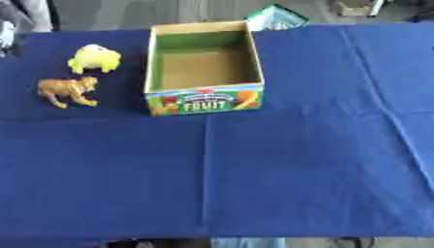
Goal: Pick up objects on the table and place them in the box.
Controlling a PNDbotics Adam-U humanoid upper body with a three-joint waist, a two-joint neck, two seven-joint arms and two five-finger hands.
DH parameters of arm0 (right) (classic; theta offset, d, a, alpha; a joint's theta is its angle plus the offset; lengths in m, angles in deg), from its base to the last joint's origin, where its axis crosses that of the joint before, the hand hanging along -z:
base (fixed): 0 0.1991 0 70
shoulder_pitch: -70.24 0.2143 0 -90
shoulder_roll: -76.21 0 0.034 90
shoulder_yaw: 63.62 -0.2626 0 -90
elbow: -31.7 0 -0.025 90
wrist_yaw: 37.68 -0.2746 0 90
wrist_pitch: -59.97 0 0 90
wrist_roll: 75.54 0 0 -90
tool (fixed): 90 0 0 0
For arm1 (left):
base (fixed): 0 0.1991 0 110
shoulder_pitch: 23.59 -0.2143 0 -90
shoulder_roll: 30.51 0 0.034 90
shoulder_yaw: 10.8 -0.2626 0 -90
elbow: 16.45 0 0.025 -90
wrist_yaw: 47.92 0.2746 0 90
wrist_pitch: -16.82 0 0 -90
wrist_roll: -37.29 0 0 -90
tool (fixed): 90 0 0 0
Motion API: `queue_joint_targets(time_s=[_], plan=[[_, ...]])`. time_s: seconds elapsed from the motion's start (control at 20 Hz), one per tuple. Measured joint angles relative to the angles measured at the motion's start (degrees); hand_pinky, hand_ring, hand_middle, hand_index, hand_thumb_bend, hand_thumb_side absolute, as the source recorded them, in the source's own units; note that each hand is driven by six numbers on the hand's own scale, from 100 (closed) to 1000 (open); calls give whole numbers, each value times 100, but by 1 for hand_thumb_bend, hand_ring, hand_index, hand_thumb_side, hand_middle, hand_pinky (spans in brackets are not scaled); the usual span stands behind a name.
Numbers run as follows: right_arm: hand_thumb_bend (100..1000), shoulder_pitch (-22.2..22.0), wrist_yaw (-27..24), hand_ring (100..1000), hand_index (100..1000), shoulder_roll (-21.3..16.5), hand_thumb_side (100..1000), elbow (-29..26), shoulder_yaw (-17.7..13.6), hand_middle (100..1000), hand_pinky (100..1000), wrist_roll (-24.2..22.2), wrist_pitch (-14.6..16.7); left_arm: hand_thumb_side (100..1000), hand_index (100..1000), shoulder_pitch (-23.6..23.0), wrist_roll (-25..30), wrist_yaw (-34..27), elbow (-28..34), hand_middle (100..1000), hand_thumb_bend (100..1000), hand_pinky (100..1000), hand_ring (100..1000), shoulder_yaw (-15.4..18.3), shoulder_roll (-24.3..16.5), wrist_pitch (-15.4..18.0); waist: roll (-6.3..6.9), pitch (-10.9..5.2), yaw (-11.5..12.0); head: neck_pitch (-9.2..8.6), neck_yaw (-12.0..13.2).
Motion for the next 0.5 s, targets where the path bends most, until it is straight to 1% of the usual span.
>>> queue_joint_targets(time_s=[0.2, 0.5], plan=[[100, 0, 1, 583, 814, 0, 265, 0, 3, 615, 613, -13, 0, 378, 752, 64, 99, 450, -260, 588, 184, 530, 500, -39, -216, 90, 6, -2, -26, 0, 15], [100, -1, 1, 583, 814, 0, 270, 0, 13, 615, 614, -33, -3, 346, 753, 286, 446, 1534, -853, 604, 207, 570, 526, -76, -622, 373, 22, -15, -46, -3, 39]])
